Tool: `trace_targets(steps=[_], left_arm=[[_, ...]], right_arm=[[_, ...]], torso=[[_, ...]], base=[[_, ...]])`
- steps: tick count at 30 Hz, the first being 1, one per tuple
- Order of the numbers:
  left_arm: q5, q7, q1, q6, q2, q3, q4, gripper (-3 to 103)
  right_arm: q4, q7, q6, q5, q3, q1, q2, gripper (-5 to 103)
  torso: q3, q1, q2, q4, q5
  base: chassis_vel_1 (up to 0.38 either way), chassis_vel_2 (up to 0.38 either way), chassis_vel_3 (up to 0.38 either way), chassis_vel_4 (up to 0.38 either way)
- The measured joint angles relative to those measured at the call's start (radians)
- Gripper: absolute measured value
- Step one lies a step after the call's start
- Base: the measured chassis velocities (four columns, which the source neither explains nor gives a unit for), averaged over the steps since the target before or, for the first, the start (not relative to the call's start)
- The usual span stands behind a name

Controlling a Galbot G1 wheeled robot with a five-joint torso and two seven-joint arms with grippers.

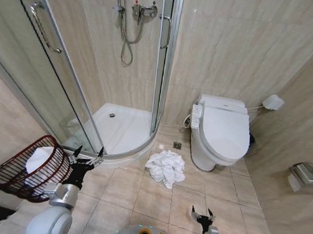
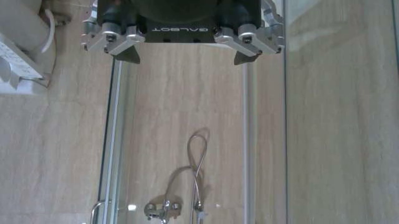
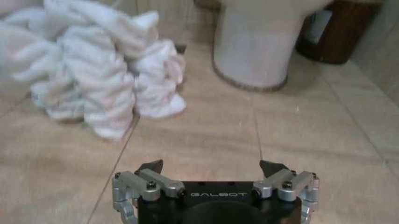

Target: Discard the used towel into the hamper.

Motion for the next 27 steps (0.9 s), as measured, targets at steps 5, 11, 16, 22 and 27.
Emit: trace_targets(steps=[5,11,16,22,27], left_arm=[[0.000,0.000,0.000,0.000,0.000,0.000,0.000,98],[0.000,0.000,0.000,0.000,0.000,0.000,0.000,98],[0.000,0.000,0.000,0.000,0.000,0.000,0.000,98],[0.000,0.000,0.000,0.000,0.000,0.000,0.000,98],[0.000,0.000,0.000,0.000,0.000,0.000,0.000,98]], right_arm=[[-0.123,0.003,0.027,-0.038,0.011,0.037,0.000,100],[-0.240,0.007,0.050,-0.071,0.020,0.070,-0.001,100],[-0.139,0.017,0.000,-0.004,0.031,0.048,-0.042,100],[0.036,0.033,-0.093,0.120,0.049,0.008,-0.115,100],[0.176,0.047,-0.169,0.220,0.064,-0.023,-0.173,100]], torso=[[0.000,0.000,0.000,0.0000,0.0000],[0.000,0.000,0.000,0.0001,0.0002],[0.000,0.000,0.000,0.0001,-0.0008],[0.000,0.000,0.000,0.0000,-0.0001],[0.000,0.000,0.000,-0.0001,0.0001]], base=[[0.000,0.000,0.000,0.000],[0.000,0.000,0.000,0.000],[0.000,0.000,0.000,0.000],[0.000,0.000,0.000,0.000],[0.000,0.000,0.000,0.000]])
